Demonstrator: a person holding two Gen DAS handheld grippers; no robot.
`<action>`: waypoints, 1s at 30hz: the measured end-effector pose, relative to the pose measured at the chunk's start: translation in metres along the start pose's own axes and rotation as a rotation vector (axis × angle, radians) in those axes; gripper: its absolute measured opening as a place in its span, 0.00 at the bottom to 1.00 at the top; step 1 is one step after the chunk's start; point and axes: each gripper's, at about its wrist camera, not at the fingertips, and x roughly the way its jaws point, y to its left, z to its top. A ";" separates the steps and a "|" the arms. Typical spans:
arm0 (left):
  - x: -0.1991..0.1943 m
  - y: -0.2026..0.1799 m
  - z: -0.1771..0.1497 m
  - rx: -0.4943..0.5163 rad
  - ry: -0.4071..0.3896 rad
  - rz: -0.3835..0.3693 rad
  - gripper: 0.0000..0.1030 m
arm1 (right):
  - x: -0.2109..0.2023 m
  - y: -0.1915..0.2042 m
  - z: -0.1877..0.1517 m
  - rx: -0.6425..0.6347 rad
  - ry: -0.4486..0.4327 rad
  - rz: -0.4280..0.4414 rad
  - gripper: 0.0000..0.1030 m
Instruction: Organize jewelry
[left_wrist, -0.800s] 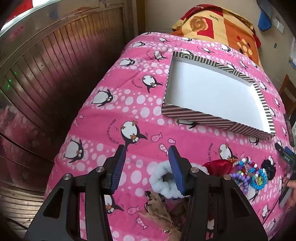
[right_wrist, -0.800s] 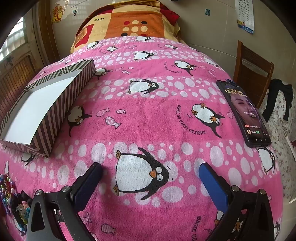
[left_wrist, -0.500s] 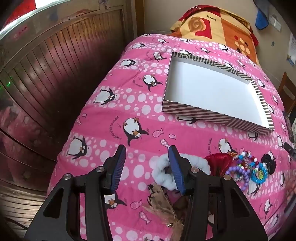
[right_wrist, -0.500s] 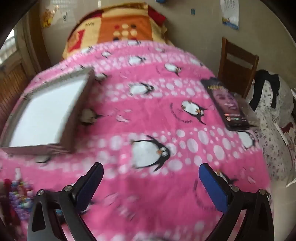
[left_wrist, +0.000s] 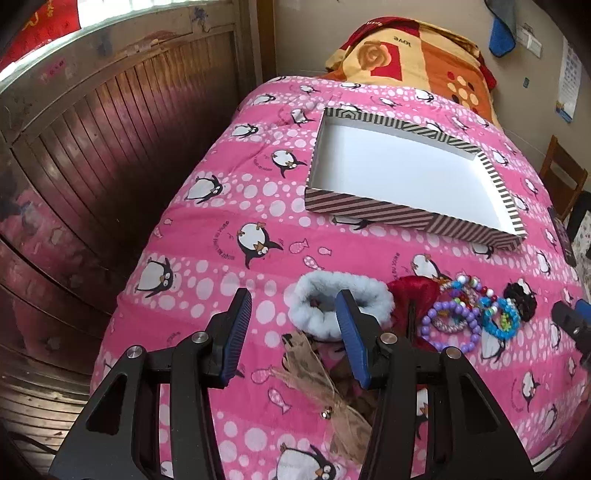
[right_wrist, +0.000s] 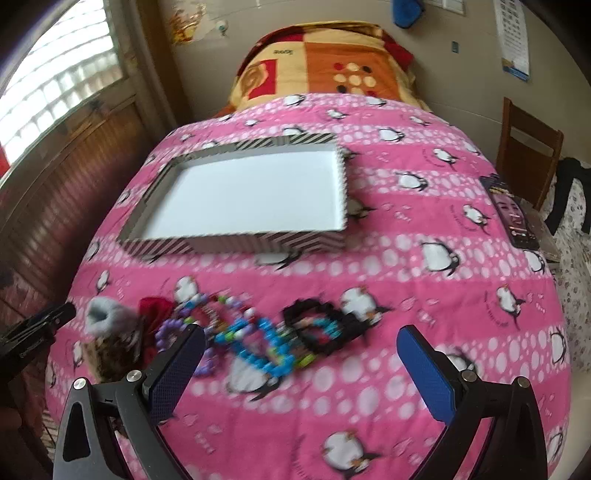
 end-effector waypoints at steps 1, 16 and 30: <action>-0.003 -0.001 -0.002 -0.001 -0.003 -0.004 0.46 | -0.002 0.005 -0.002 -0.005 0.002 0.007 1.00; -0.030 -0.006 -0.023 0.018 -0.058 -0.015 0.46 | -0.024 0.047 -0.021 -0.076 -0.016 0.014 1.00; -0.037 -0.006 -0.033 0.017 -0.063 -0.009 0.46 | -0.032 0.054 -0.029 -0.095 -0.039 0.009 1.00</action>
